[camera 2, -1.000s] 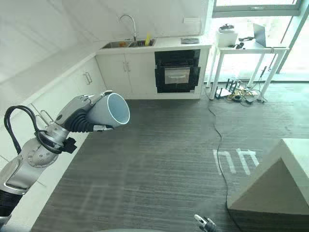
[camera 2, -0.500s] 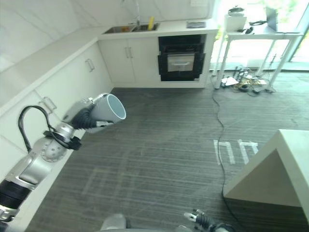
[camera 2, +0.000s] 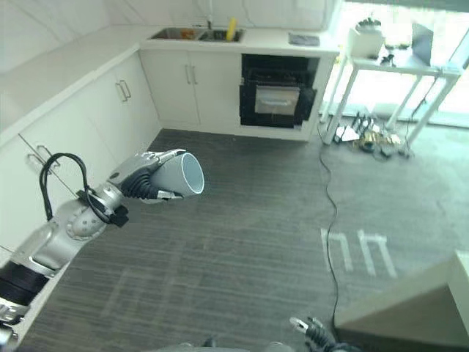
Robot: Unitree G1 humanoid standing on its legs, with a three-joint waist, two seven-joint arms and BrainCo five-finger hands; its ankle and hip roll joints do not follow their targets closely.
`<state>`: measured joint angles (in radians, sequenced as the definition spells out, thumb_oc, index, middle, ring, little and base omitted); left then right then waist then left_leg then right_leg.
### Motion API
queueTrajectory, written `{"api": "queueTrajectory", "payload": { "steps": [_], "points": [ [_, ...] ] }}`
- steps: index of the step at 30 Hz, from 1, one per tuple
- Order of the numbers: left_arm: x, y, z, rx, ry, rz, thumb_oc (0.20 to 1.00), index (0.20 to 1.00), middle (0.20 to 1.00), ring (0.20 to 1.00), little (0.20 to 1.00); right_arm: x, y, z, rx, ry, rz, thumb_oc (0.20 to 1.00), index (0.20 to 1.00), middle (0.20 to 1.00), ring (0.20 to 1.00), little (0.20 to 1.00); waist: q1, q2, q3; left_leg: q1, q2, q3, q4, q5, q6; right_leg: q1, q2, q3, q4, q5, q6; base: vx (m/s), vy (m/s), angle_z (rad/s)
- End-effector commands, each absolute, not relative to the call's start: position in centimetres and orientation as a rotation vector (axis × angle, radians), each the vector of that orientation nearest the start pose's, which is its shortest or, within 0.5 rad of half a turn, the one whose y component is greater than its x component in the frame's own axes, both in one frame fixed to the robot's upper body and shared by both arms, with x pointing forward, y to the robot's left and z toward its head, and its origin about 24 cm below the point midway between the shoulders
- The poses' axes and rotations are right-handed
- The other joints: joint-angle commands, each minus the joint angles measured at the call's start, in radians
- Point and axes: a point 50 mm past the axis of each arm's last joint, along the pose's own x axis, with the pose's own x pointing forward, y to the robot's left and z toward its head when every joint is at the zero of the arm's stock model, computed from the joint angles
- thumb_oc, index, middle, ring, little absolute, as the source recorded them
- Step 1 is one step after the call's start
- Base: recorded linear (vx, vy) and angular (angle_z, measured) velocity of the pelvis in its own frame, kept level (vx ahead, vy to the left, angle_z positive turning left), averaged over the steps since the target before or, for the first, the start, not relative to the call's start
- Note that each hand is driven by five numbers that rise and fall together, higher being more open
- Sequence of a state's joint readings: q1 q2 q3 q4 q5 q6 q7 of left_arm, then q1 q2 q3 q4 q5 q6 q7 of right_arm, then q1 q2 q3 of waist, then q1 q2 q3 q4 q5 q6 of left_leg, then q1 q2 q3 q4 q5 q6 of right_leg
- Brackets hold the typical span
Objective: Place the dishes in the dishwasher.
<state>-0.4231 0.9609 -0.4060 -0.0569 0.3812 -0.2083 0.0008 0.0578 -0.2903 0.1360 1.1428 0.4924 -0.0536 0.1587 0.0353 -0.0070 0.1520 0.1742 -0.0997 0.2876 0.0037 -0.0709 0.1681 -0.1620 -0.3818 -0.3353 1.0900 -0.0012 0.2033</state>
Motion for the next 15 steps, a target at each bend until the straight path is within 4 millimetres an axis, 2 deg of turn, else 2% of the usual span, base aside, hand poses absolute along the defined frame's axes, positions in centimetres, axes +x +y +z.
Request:
{"api": "queueTrajectory", "payload": {
  "steps": [1, 3, 4, 5, 6, 7, 8, 9, 10, 11, 12, 13, 15],
  "points": [
    [28.9, 18.3, 20.2, 1.248, -0.657, -0.3, 0.2, 0.2, 0.2, 0.2, 0.2, 11.2, -25.0, -14.6, 0.194, 1.001, -0.187, 1.0, 1.0, 1.0, 1.0, 1.0, -0.035, 0.049, 0.02, -0.017, 0.066, 0.02, -0.055, 0.03, -0.106, 0.066, 0.144, -0.037, -0.394, 0.106, 0.0, 0.26, 0.009, -0.28],
    [28.7, 18.2, 20.5, 1.254, -0.661, -0.305, 0.2, 0.2, 0.2, 0.2, 0.2, 11.3, -25.0, -14.5, 0.204, 0.996, -0.188, 1.0, 1.0, 1.0, 1.0, 1.0, -0.044, 0.043, 0.034, 0.011, 0.064, 0.015, -0.053, 0.006, -0.111, 0.043, 0.11, -0.06, -0.502, 0.14, -0.004, 0.31, -0.093, 0.2],
    [28.7, 18.1, 20.9, 1.259, -0.661, -0.305, 0.2, 0.2, 0.2, 0.2, 0.2, 11.5, -24.9, -14.4, 0.206, 0.982, -0.179, 1.0, 1.0, 1.0, 1.0, 1.0, -0.058, 0.028, 0.046, 0.036, 0.058, 0.01, -0.041, -0.035, -0.112, 0.018, 0.069, -0.048, -0.646, 0.196, 0.011, 0.3, -0.179, 0.62],
    [28.7, 18.1, 21.0, 1.26, -0.661, -0.306, 0.2, 0.2, 0.2, 0.2, 0.2, 11.6, -24.8, -14.4, 0.208, 0.976, -0.175, 1.0, 1.0, 1.0, 1.0, 1.0, -0.062, 0.023, 0.05, 0.043, 0.057, 0.01, -0.032, -0.051, -0.113, 0.015, 0.06, -0.038, -0.704, 0.221, 0.019, 0.43, -0.264, 0.57],
    [28.7, 18.2, 21.1, 1.26, -0.662, -0.312, 0.2, 0.2, 0.2, 0.2, 0.2, 11.7, -24.8, -14.4, 0.212, 0.966, -0.174, 1.0, 1.0, 1.0, 1.0, 1.0, -0.072, 0.013, 0.048, 0.063, 0.055, -0.009, -0.022, -0.085, -0.12, 0.005, 0.04, 0.001, -0.798, 0.253, 0.046, 0.33, -0.24, 0.39],
    [28.6, 18.2, 21.2, 1.259, -0.664, -0.317, 0.2, 0.2, 0.2, 0.2, 0.2, 11.7, -24.7, -14.4, 0.216, 0.959, -0.173, 1.0, 1.0, 1.0, 1.0, 1.0, -0.073, 0.003, 0.05, 0.062, 0.054, 0.002, -0.012, -0.087, -0.123, 0.007, 0.029, -0.001, -0.856, 0.29, 0.045, 0.49, -0.291, 0.56],
    [28.5, 18.2, 21.2, 1.263, -0.665, -0.33, 0.2, 0.2, 0.2, 0.2, 0.2, 11.7, -24.7, -14.4, 0.222, 0.955, -0.179, 1.0, 1.0, 1.0, 1.0, 1.0, -0.07, 0.004, 0.044, 0.082, 0.066, -0.014, -0.007, -0.115, -0.131, 0.02, 0.026, 0.01, -0.912, 0.305, 0.059, 0.43, -0.259, 0.63],
    [28.4, 18.2, 21.0, 1.266, -0.665, -0.341, 0.2, 0.2, 0.2, 0.2, 0.2, 11.8, -24.6, -14.4, 0.228, 0.952, -0.184, 1.0, 1.0, 1.0, 1.0, 1.0, -0.064, 0.002, 0.039, 0.09, 0.073, -0.01, -0.002, -0.121, -0.136, 0.032, 0.02, -0.004, -0.939, 0.312, 0.059, 0.58, -0.285, 0.61],
    [28.3, 18.3, 20.8, 1.27, -0.662, -0.35, 0.2, 0.2, 0.2, 0.2, 0.2, 11.8, -24.7, -14.4, 0.233, 0.955, -0.185, 1.0, 1.0, 1.0, 1.0, 1.0, -0.057, 0.001, 0.028, 0.097, 0.081, 0.001, 0.013, -0.131, -0.134, 0.054, 0.018, -0.031, -0.948, 0.283, 0.059, 0.66, -0.406, 0.55],
    [28.1, 18.1, 20.4, 1.261, -0.651, -0.353, 0.2, 0.2, 0.2, 0.2, 0.2, 11.7, -25.0, -14.3, 0.234, 0.957, -0.189, 1.0, 1.0, 1.0, 1.0, 1.0, -0.064, -0.001, 0.015, 0.1, 0.096, 0.008, 0.07, -0.146, -0.14, 0.086, 0.049, -0.055, -0.95, 0.215, 0.026, 0.63, -0.398, 0.48],
    [28.1, 18.0, 20.2, 1.254, -0.648, -0.349, 0.2, 0.2, 0.2, 0.2, 0.2, 11.7, -25.1, -14.3, 0.233, 0.955, -0.191, 1.0, 1.0, 1.0, 1.0, 1.0, -0.068, -0.001, 0.01, 0.103, 0.1, 0.001, 0.101, -0.163, -0.141, 0.085, 0.067, -0.046, -0.939, 0.189, 0.015, 0.64, -0.44, 0.27],
    [28.0, 18.0, 19.9, 1.244, -0.639, -0.33, 0.2, 0.2, 0.2, 0.2, 0.2, 12.1, -25.3, -14.2, 0.221, 0.952, -0.185, 1.0, 1.0, 1.0, 1.0, 1.0, -0.077, 0.008, 0.001, 0.107, 0.124, 0.004, 0.173, -0.14, -0.162, 0.088, 0.121, -0.039, -0.924, 0.123, -0.019, 0.46, -0.325, -0.08],
    [28.1, 18.3, 19.6, 1.222, -0.625, -0.293, 0.2, 0.2, 0.2, 0.2, 0.2, 12.5, -25.9, -13.8, 0.183, 0.954, -0.162, 1.0, 1.0, 1.0, 1.0, 1.0, -0.079, 0.022, -0.009, 0.092, 0.165, 0.015, 0.319, -0.036, -0.217, 0.113, 0.187, -0.047, -0.942, 0.064, -0.074, 0.43, -0.339, -0.71]
  ]
}}
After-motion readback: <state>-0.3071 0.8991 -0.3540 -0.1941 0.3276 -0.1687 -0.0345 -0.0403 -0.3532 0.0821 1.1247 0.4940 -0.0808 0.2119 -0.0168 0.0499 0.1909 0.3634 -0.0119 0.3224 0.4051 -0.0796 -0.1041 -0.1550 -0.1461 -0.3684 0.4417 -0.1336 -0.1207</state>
